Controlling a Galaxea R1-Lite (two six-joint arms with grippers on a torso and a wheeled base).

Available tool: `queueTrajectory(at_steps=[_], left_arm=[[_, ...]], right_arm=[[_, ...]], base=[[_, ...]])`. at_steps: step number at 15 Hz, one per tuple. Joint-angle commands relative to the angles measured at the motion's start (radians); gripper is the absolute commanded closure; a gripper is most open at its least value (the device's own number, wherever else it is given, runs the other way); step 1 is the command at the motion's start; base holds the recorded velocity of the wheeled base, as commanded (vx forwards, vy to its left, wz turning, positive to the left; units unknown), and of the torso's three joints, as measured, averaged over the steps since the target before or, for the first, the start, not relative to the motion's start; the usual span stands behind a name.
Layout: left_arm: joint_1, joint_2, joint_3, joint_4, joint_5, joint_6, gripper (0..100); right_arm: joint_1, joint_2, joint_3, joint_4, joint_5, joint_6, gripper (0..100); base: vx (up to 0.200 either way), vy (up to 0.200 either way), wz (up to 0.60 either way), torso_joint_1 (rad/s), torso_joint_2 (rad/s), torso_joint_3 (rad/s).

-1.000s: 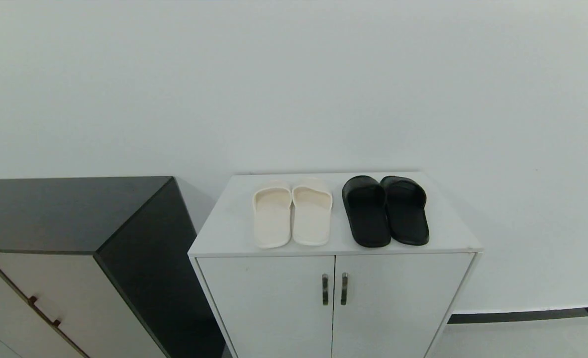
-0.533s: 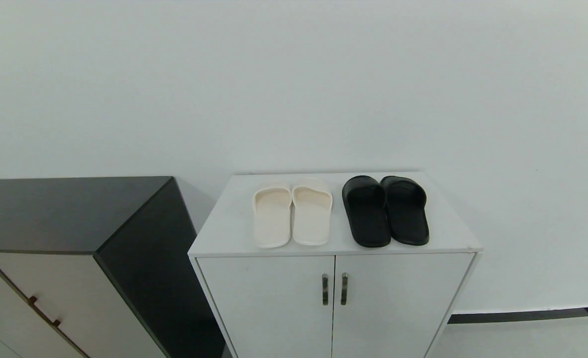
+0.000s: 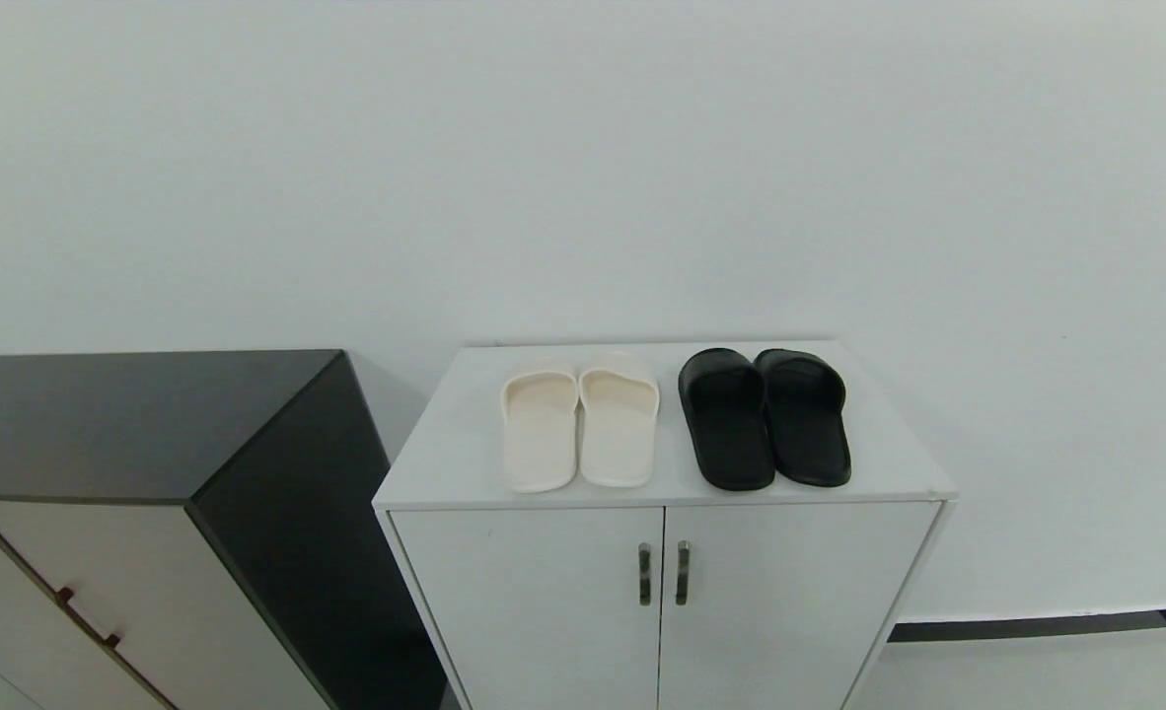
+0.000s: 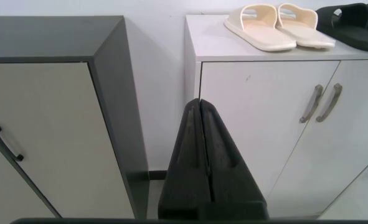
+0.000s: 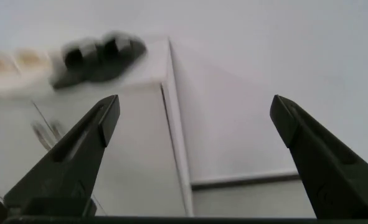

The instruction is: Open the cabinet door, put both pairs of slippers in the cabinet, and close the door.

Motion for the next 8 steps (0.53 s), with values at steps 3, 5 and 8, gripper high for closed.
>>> queueTrajectory(at_steps=[3,5,8], left_arm=[[0.0,0.0,0.0,0.0,0.0,0.0,100],[0.001,0.0,0.0,0.0,0.002,0.0,100],[0.0,0.0,0.0,0.0,0.002,0.0,100]], right_arm=[[0.014,0.466,-0.34,0.145,0.272,0.024,0],[0.057,0.668,-0.403,0.108,0.339,0.022,0],[0.261,0.935,-0.53,-0.007,0.249,0.121,0]], base=[[0.0,0.0,0.0,0.0,0.0,0.0],[0.0,0.0,0.0,0.0,0.0,0.0],[0.0,0.0,0.0,0.0,0.0,0.0]])
